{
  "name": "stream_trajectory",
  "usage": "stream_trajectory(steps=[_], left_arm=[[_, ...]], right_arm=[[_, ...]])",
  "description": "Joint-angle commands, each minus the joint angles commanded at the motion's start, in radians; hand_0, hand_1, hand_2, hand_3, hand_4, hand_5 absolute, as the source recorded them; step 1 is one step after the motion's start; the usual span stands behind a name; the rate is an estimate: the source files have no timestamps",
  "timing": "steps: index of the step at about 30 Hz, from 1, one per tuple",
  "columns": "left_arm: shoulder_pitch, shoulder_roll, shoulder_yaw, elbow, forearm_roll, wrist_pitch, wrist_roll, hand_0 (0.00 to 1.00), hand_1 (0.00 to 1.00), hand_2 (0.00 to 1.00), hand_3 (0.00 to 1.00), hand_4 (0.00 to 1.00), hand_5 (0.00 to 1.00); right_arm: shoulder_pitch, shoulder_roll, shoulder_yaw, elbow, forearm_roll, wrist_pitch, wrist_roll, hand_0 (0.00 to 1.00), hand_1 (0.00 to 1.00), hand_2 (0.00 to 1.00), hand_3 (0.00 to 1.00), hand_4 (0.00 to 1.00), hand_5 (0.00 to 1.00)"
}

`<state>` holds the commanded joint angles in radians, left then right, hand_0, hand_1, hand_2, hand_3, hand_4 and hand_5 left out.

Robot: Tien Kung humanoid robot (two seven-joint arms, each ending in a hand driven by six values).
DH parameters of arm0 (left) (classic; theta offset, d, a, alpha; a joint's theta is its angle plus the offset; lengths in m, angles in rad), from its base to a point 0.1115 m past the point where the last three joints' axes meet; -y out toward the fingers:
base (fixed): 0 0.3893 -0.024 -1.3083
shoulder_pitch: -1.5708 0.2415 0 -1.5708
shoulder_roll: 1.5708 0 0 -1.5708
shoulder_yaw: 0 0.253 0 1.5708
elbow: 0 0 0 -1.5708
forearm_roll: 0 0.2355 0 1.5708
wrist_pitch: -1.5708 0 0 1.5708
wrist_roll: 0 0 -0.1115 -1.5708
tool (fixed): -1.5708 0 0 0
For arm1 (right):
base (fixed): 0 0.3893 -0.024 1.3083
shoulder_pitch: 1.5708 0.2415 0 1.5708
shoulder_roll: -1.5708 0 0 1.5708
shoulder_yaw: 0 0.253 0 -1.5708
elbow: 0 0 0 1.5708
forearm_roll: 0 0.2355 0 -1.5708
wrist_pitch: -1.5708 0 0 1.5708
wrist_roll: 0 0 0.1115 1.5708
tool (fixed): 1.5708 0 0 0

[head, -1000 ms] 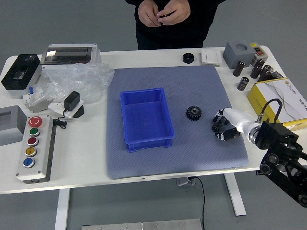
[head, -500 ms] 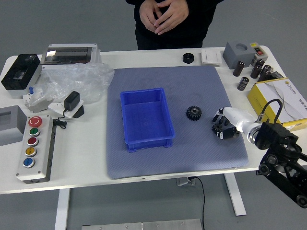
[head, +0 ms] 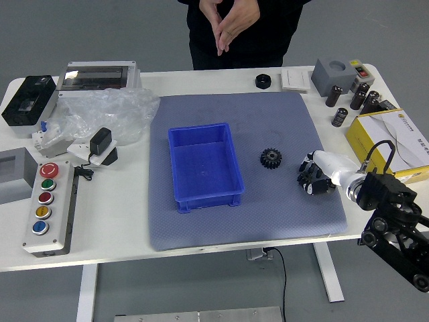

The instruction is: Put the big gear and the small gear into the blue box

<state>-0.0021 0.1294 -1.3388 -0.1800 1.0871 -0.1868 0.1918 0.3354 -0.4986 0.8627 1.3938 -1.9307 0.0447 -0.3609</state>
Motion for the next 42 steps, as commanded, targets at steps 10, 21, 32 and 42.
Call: stream_trajectory(steps=[10,21,32,42], left_arm=[[0.0,-0.001,0.001,0.0,-0.002,-0.002,-0.001,0.831,0.856,0.854,0.882,0.724,0.29],[0.0,-0.001,0.0,0.0,-0.003,-0.002,-0.001,0.83,0.856,0.853,0.881,0.724,0.288],[-0.002,0.001,-0.002,0.0,-0.004,-0.002,-0.001,0.829,0.856,0.853,0.881,0.725,0.289],[-0.003,0.004,-0.007,0.0,-0.004,-0.001,-0.002,0.829,0.855,0.853,0.881,0.725,0.289]], right_arm=[[0.001,-0.001,-0.002,0.0,-0.002,-0.007,0.004,0.595,0.425,0.417,0.472,0.683,0.051],[0.004,-0.007,0.006,0.015,-0.01,-0.013,0.008,0.601,0.411,0.392,0.444,0.698,0.043],[0.037,-0.042,0.04,0.073,-0.013,-0.006,-0.001,0.617,0.411,0.39,0.443,0.676,0.004],[0.096,-0.058,0.056,0.147,-0.008,0.002,-0.012,0.624,0.41,0.388,0.443,0.678,0.002]])
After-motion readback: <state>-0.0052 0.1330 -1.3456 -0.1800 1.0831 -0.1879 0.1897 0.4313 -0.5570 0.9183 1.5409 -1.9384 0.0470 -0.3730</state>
